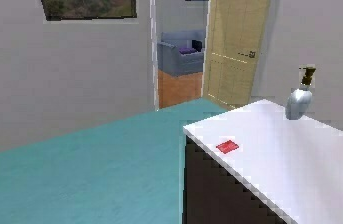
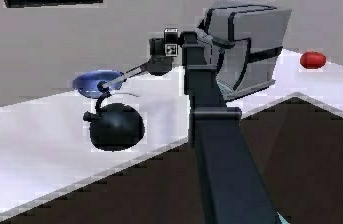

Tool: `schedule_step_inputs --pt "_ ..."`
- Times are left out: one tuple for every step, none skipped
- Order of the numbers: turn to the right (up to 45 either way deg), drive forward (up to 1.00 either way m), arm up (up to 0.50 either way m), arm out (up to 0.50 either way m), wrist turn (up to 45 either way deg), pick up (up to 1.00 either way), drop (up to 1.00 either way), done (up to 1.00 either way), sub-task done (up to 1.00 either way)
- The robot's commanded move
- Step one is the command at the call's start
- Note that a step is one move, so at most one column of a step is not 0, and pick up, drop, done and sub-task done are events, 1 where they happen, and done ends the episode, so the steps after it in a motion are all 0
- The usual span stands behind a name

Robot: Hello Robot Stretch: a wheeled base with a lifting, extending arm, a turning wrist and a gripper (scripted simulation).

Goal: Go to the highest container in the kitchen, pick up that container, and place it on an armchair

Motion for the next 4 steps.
schedule_step_inputs --pt "0.0 0.00 0.00 0.00 -45.0 0.00 0.00 0.00 0.00" --pt "0.0 0.00 0.00 0.00 -27.0 0.00 0.00 0.00 0.00" --pt "0.0 0.00 0.00 -0.44 0.0 0.00 0.00 0.00 0.00" --pt "-45.0 0.00 0.00 0.00 0.0 0.00 0.00 0.00 0.00"
